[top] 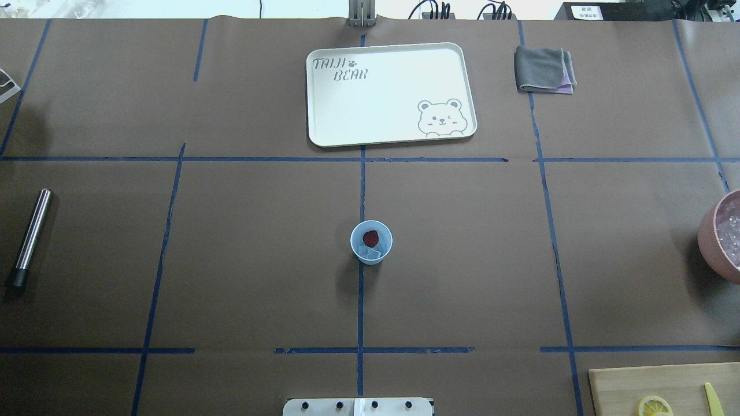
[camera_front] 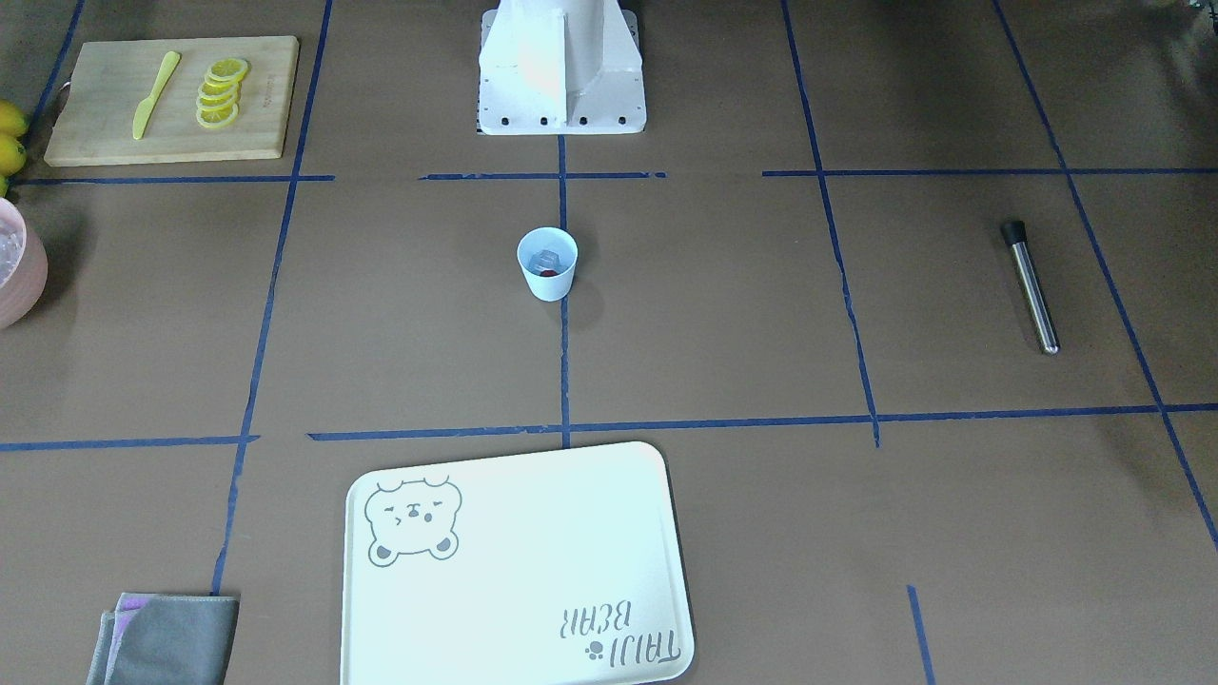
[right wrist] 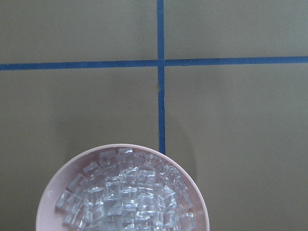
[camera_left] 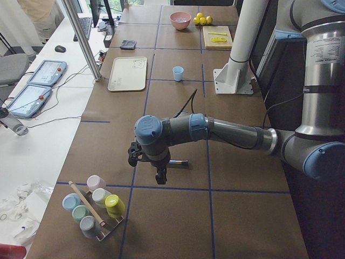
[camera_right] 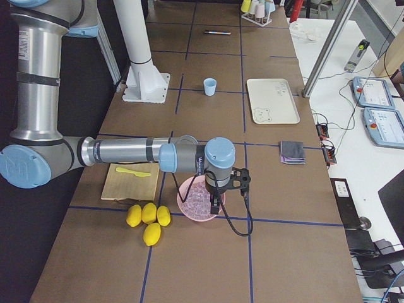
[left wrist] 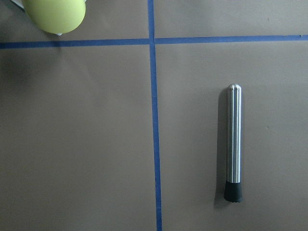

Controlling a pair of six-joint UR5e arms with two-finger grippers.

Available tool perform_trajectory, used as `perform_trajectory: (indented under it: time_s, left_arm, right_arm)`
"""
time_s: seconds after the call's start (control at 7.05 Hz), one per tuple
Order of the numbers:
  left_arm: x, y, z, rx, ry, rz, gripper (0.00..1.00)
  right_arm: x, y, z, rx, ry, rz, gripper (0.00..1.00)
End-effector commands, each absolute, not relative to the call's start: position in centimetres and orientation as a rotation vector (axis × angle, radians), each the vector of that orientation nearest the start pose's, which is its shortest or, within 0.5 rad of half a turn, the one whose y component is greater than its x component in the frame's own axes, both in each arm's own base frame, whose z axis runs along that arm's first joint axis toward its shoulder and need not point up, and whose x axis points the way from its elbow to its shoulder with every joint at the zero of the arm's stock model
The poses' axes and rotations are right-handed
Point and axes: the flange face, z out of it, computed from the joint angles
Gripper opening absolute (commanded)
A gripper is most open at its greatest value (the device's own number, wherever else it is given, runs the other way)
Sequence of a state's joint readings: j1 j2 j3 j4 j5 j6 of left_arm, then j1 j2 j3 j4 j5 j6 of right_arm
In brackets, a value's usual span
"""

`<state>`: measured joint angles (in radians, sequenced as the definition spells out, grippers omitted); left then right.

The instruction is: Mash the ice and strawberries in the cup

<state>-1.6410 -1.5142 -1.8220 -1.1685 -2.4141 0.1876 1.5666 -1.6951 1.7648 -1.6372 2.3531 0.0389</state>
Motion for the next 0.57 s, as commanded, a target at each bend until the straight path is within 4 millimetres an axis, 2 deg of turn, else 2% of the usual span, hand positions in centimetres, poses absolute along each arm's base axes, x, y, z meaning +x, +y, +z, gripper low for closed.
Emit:
perform_trajectory:
  time_s: [0.0,0.28,0.43]
  left_arm:
    - [-9.0,-43.1,59.5,-0.101,0.857,-0.015,1.00]
    - [-9.0,-42.3,59.3,-0.100,0.857,-0.014,1.00]
    - [-8.9,-41.6,59.5,-0.100,0.857,-0.012,1.00]
  right_arm:
    - [5.7,-43.9,62.9,-0.035,-0.780,0.065,1.00]
    - [5.2,-44.0,62.2,-0.038,-0.847,0.067,1.00]
    - [4.2,-45.1,61.4,-0.026,-0.842,0.026,1.00]
